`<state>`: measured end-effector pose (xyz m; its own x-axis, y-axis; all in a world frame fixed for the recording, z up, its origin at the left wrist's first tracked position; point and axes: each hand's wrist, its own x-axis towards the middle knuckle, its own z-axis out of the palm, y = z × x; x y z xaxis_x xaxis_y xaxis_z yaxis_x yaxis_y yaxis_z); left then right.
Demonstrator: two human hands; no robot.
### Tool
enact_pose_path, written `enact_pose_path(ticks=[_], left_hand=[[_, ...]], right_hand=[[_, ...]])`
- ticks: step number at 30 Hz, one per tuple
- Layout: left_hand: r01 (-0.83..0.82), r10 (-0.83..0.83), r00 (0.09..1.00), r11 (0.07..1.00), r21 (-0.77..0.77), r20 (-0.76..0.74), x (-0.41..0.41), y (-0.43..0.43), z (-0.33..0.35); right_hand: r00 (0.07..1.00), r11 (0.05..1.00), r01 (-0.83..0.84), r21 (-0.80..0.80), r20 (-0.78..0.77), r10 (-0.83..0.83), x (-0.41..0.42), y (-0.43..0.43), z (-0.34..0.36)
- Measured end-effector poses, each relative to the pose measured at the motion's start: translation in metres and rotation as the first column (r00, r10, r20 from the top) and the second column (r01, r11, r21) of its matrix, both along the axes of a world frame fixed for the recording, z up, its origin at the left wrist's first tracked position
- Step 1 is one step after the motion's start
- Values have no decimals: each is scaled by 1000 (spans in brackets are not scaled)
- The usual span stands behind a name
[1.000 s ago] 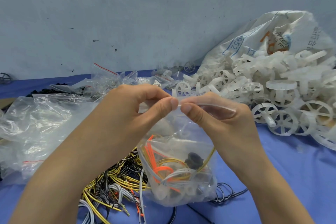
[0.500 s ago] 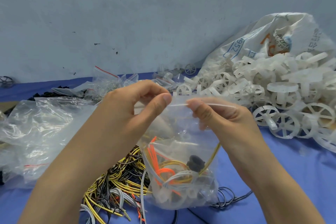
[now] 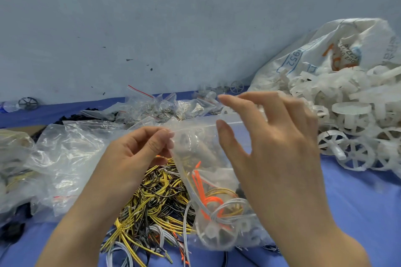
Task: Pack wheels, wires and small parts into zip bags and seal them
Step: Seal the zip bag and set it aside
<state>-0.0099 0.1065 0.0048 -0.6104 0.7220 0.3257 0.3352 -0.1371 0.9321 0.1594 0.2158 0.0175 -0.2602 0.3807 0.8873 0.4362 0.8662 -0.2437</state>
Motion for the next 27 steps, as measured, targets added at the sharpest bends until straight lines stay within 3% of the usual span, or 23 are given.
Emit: enact_pose_path(ticks=[6, 11, 19, 27], left_hand=[[19, -16, 997, 999, 48, -74, 5, -1, 3], [7, 2, 991, 998, 67, -135, 7, -5, 3], [-42, 53, 982, 997, 60, -179, 12, -6, 3], [30, -20, 989, 997, 70, -148, 20, 2, 2]], right_hand=[[961, 992, -69, -105, 258, 94, -11, -9, 7], [938, 985, -64, -157, 328, 113, -13, -11, 9], [961, 992, -59, -114, 263, 87, -13, -9, 8], [972, 992, -89, -86, 210, 105, -12, -7, 6]])
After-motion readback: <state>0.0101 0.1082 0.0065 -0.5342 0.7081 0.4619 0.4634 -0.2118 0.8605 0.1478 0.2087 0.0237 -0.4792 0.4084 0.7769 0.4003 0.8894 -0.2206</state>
